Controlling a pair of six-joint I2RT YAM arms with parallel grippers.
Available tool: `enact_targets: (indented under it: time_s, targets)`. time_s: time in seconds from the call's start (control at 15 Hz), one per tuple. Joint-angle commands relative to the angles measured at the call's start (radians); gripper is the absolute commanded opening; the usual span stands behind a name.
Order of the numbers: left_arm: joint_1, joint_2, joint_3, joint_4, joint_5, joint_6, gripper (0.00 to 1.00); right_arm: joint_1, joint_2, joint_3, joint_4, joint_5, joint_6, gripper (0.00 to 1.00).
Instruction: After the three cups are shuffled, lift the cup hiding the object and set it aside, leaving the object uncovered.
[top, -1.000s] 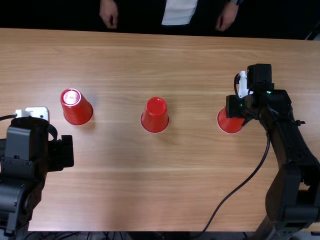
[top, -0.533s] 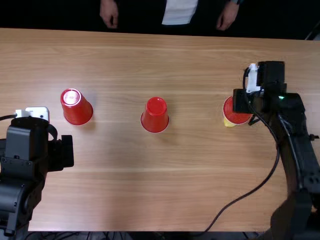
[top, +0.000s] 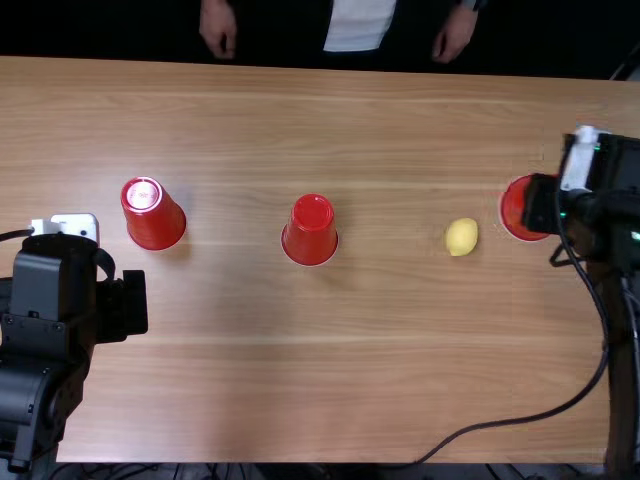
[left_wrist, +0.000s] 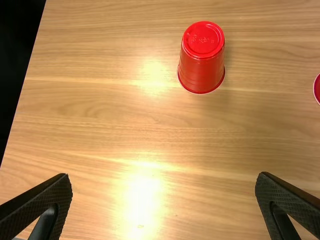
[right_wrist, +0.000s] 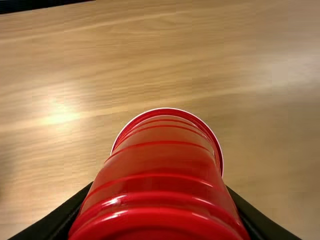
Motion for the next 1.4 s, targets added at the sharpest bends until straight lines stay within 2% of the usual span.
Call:
enact_targets:
  time_s: [0.0,0.27,0.4,0.93,1.0,1.07,1.13,1.2,1.33]
  targets:
    - [-0.012,-0.002,-0.001,0.001,0.003,-0.011,1.0,-0.039,-0.028,-0.055,-0.004,0.016,0.02,0.0]
    - [-0.018,-0.004,-0.001,0.001,0.003,-0.013,1.0,-0.163,-0.069,-0.236,0.011,0.018,0.016,0.0]
    - [-0.019,-0.005,-0.001,-0.001,0.003,-0.013,1.0,-0.191,-0.066,-0.305,0.015,0.018,0.014,0.0]
    - [-0.019,-0.031,-0.001,-0.002,0.003,-0.013,1.0,-0.194,-0.02,-0.385,0.017,0.013,0.012,0.0]
    - [-0.019,-0.036,-0.001,-0.002,0.003,-0.013,1.0,-0.194,0.001,-0.391,0.017,0.013,0.012,0.04]
    - [-0.019,-0.048,-0.001,-0.004,0.003,-0.013,1.0,-0.192,0.003,-0.394,0.017,0.009,0.014,0.16]
    - [-0.019,-0.054,-0.001,-0.008,0.003,-0.013,1.0,-0.191,0.0,-0.392,0.017,0.007,0.014,0.53]
    - [-0.018,-0.054,-0.001,-0.008,0.003,-0.013,1.0,-0.186,-0.003,-0.386,0.017,0.005,0.016,1.0]
    - [-0.018,-0.056,-0.001,-0.008,0.003,-0.013,1.0,-0.18,-0.016,-0.377,0.017,0.005,0.016,1.0]
